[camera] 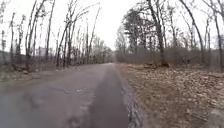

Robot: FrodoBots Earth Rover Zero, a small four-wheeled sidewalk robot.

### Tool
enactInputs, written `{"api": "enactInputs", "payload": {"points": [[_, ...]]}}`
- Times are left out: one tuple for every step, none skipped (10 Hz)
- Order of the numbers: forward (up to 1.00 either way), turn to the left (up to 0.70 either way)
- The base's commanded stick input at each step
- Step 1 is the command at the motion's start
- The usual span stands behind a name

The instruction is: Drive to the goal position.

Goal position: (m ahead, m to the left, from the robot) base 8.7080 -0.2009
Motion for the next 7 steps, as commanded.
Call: {"api": "enactInputs", "payload": {"points": [[1.00, 0.00], [1.00, 0.00], [1.00, 0.05], [1.00, 0.18], [1.00, 0.30], [1.00, 0.39], [1.00, 0.33]]}}
